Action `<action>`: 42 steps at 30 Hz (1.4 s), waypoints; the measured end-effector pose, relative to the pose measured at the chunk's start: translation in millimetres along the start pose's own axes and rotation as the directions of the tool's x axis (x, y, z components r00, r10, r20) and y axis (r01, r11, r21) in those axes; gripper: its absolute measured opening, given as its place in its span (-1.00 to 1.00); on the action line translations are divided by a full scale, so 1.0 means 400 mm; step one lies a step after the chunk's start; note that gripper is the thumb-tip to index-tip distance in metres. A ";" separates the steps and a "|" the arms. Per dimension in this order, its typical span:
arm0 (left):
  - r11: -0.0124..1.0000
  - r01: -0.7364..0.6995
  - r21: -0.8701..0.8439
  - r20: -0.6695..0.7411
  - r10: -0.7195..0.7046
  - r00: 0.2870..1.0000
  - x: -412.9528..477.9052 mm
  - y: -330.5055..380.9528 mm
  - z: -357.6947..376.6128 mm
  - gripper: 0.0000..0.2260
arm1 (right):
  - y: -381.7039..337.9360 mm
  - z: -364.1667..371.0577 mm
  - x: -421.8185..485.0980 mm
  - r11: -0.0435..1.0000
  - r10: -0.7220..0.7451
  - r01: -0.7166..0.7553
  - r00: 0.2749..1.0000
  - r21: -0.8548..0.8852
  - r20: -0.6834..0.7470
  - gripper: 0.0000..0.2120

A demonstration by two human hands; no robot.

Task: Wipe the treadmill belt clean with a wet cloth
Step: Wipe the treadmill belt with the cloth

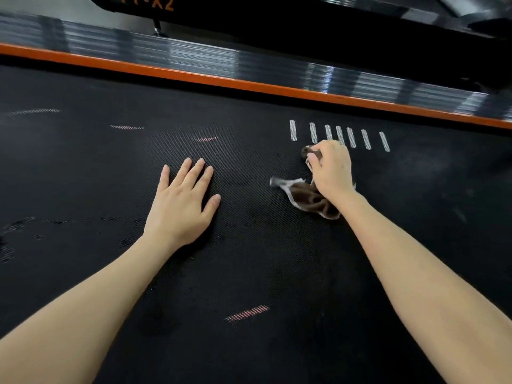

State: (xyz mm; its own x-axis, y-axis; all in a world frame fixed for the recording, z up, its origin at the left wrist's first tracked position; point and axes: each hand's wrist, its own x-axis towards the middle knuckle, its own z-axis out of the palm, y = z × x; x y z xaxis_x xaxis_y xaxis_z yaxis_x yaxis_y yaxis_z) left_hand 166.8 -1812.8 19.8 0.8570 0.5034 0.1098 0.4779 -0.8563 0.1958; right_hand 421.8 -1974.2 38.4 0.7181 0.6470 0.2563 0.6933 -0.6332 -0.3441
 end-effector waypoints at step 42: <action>1.000 0.006 -0.001 -0.012 -0.006 1.000 0.003 0.004 -0.006 -0.40 | -0.170 0.111 0.095 0.963 -0.261 0.263 0.965 0.067 -0.031 -0.67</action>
State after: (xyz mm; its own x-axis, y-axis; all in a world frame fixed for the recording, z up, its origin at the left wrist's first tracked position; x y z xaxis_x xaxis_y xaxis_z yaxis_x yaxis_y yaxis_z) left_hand 168.1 -1813.2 22.6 0.8519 0.5096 0.1207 0.4826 -0.8534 0.1971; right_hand 399.4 -1887.7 31.2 0.5135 0.7767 0.3648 0.8520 -0.4109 -0.3245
